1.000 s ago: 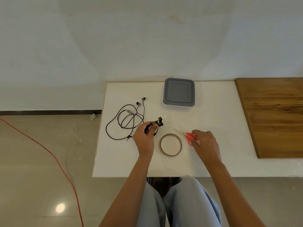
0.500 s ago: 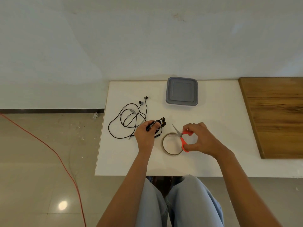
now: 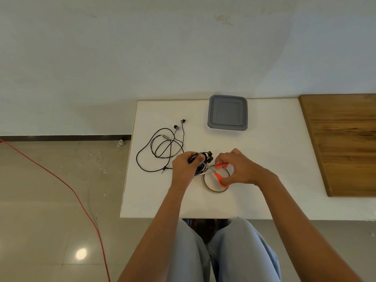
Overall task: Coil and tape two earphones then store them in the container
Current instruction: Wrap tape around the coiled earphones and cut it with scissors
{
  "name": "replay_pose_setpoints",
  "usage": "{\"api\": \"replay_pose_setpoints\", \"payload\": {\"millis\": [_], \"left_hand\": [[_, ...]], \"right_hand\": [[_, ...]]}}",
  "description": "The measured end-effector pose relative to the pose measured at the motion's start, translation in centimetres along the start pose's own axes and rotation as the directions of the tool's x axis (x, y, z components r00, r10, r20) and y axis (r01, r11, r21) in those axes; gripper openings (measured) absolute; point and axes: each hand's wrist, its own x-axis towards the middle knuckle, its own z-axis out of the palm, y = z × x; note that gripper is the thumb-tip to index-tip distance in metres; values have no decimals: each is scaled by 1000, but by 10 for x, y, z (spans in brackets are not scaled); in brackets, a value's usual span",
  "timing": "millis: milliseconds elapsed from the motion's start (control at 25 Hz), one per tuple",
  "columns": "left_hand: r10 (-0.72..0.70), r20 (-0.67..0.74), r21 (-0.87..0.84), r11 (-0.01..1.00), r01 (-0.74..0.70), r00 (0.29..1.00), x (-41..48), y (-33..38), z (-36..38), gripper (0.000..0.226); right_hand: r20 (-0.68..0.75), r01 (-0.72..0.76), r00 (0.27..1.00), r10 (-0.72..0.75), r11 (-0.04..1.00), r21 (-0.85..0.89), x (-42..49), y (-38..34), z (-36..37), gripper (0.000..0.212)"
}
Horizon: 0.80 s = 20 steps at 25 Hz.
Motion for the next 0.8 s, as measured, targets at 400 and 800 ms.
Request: {"api": "replay_pose_setpoints", "payload": {"millis": [400, 800], "left_hand": [[42, 51, 34, 998, -44, 998, 3, 14, -12, 17], [19, 127, 96, 995, -31, 992, 3, 17, -15, 18]], "right_hand": [[23, 37, 999, -39, 996, 77, 3, -2, -11, 42], [-94, 17, 995, -11, 998, 61, -18, 11, -7, 46]]}}
